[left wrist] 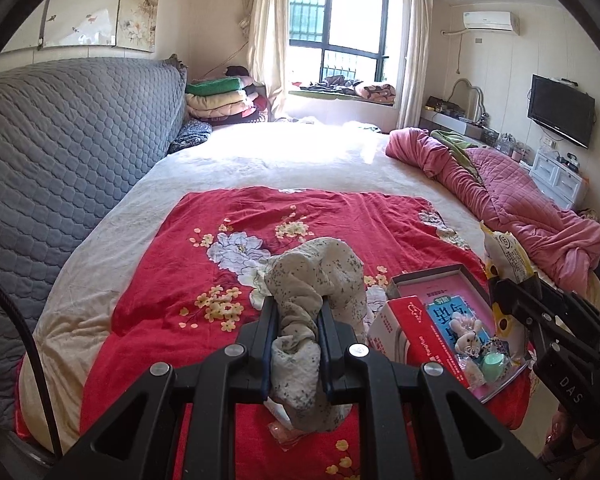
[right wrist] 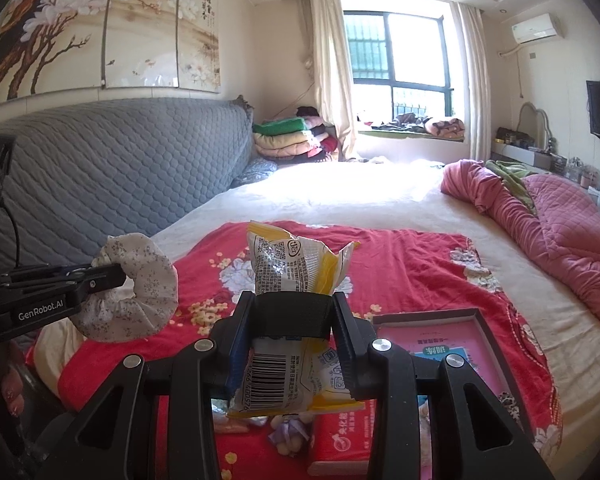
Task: Organize soft objects
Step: 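Lift and carry the scrunchie and snack bag with both tools over the pink tray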
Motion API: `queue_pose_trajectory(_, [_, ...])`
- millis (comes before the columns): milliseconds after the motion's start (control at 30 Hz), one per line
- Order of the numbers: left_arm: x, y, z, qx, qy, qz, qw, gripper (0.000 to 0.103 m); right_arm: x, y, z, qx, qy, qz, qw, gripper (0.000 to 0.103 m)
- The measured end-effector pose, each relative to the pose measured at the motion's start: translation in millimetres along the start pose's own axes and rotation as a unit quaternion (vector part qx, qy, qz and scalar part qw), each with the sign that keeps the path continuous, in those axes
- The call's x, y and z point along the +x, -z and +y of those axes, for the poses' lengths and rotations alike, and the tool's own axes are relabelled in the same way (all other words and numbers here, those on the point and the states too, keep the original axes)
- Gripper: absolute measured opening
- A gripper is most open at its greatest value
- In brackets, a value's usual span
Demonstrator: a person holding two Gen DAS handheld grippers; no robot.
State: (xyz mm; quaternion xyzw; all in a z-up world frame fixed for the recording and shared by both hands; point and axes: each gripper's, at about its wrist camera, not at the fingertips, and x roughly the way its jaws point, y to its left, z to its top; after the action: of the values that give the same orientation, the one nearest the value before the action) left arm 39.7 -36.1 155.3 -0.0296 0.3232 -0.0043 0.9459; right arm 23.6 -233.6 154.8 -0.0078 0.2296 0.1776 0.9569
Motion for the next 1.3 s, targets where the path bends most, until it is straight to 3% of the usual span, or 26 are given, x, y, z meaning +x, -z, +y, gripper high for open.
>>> queue_pose_trajectory(367, [6.8, -14.6, -66.6, 0.052, 0.031, -0.003, 0.9982, 0.018, -19.0, 4.1, -61.5, 0.048, 0.040, -0.011, 0.998, 0.039])
queue_pose_trajectory(833, [31.5, -20.1, -149.0, 0.102, 0.087, 0.003, 0.9910, 0.018, -44.9, 16.7, -147.0, 0.103, 0.127, -0.026, 0.986, 0.039])
queue_pose_trajectory(1300, [69.1, -6.3, -196.4, 0.125, 0.119, 0.039, 0.9842, 0.018, -42.8, 35.4, -181.0, 0.129, 0.157, -0.013, 0.979, 0.039])
